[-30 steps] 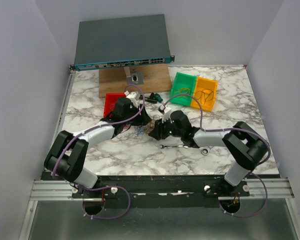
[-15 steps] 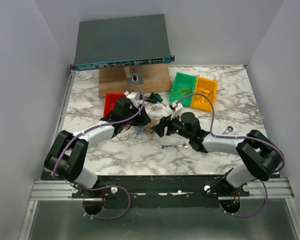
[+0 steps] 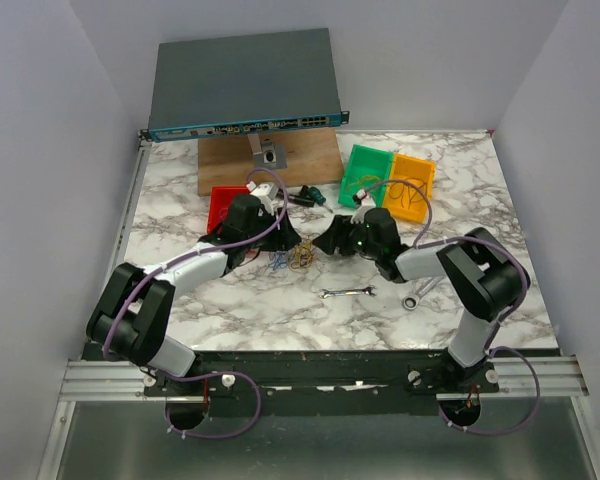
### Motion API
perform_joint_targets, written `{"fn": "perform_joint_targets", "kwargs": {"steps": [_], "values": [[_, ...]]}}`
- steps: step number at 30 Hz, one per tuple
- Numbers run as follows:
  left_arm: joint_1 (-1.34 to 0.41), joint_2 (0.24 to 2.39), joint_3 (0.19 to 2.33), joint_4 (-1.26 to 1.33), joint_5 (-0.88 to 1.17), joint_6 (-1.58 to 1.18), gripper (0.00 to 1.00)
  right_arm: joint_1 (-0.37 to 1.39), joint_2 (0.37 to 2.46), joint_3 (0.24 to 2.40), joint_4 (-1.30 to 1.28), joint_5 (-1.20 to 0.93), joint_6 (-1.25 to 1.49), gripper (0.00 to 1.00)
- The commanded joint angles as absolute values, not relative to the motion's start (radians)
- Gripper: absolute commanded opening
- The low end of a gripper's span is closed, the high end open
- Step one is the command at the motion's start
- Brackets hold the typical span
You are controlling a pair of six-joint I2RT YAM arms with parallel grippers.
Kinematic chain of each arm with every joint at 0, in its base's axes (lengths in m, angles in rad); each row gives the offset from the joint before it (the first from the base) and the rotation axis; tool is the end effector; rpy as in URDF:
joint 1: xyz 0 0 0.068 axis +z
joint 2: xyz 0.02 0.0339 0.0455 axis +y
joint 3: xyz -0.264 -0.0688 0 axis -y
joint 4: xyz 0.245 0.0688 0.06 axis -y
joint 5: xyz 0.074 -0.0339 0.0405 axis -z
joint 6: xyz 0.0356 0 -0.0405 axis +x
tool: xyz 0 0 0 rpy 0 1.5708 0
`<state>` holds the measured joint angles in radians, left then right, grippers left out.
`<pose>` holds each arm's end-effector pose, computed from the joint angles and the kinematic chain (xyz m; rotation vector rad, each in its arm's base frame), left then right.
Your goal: Untangle the cables
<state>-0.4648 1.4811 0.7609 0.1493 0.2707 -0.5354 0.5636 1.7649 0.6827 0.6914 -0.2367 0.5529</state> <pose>0.2739 -0.1480 0.2014 0.0875 2.2461 -0.8550 0.2824 0.1883 0.1430 -0.1760 2.0705 0.9436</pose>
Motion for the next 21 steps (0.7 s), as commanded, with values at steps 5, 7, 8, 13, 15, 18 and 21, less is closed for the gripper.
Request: {"fn": "perform_joint_targets", "kwargs": {"steps": [5,7,8,13,15,18,21], "values": [[-0.450,1.545,0.816,0.090,0.269,-0.543,0.58,0.564,1.904,0.806,0.697,-0.437,0.598,0.52],[-0.446,1.568,0.830,0.083,0.279,-0.546,0.60,0.564,1.886,0.793,0.703,-0.429,0.589,0.36],[-0.446,1.578,0.841,0.072,0.280,-0.546,0.60,0.565,1.867,0.778,0.714,-0.415,0.586,0.29],[-0.443,1.608,0.862,0.026,0.254,-0.544,0.63,0.564,1.774,0.712,0.738,-0.341,0.562,0.06],[-0.442,1.617,0.873,0.009,0.245,-0.547,0.63,0.565,1.745,0.688,0.747,-0.318,0.559,0.05],[-0.439,1.619,0.878,0.002,0.229,-0.547,0.63,0.565,1.719,0.673,0.741,-0.301,0.551,0.01],[-0.438,1.582,0.859,0.004,0.203,-0.538,0.63,0.565,1.703,0.659,0.744,-0.284,0.548,0.01]]}}
